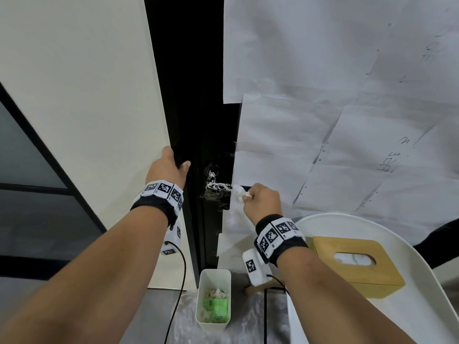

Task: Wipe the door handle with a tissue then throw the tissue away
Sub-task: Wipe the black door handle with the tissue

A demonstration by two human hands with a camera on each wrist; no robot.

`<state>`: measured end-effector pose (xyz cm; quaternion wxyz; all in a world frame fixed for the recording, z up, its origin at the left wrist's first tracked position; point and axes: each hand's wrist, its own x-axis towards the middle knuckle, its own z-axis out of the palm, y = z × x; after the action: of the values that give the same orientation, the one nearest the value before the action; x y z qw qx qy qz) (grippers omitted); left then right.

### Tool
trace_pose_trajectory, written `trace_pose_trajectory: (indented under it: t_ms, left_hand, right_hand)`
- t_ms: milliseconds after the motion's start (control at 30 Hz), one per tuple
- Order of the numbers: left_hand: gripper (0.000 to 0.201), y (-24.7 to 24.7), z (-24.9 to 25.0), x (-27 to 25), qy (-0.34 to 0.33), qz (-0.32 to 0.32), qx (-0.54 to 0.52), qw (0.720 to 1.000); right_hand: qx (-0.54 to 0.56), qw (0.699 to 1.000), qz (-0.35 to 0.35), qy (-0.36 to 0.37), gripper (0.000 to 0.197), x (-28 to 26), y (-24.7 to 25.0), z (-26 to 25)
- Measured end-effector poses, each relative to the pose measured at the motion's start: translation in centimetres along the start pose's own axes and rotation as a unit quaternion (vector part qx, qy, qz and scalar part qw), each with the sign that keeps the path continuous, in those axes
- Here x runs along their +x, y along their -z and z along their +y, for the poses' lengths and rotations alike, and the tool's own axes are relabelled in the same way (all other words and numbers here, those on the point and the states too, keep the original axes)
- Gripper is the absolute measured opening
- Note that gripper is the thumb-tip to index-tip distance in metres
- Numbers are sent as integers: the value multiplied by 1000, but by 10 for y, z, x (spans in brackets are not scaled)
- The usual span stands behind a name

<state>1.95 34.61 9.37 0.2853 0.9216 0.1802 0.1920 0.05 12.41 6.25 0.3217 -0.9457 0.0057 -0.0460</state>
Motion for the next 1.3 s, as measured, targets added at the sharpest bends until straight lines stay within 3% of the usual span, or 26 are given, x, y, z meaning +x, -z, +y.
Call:
trace_pose_trajectory:
  t_ms: [200, 367, 600, 1000, 1133, 1300]
  left_hand:
    - [33, 1, -1, 0, -2, -2, 9, 1000]
    - [33, 1, -4, 1, -3, -8, 28, 1000]
    - [36, 2, -7, 4, -9, -7, 39, 999]
    - [34, 2, 0, -3, -14, -18, -33, 999]
    - [23, 6, 6, -5, -52, -52, -82, 994]
    - [24, 14, 9, -5, -79, -103, -103, 986]
  right_hand:
    - [-3, 992, 94, 89, 4, 9, 7, -6]
    - [-68, 990, 53, 115, 5, 9, 0, -9]
    - [-24, 993, 68, 96, 6, 11, 5, -20]
    - [-7, 993, 67, 100, 6, 11, 9, -31]
    - [4, 993, 48, 104, 5, 17, 14, -32]
    - [11, 991, 18, 129, 9, 25, 23, -34]
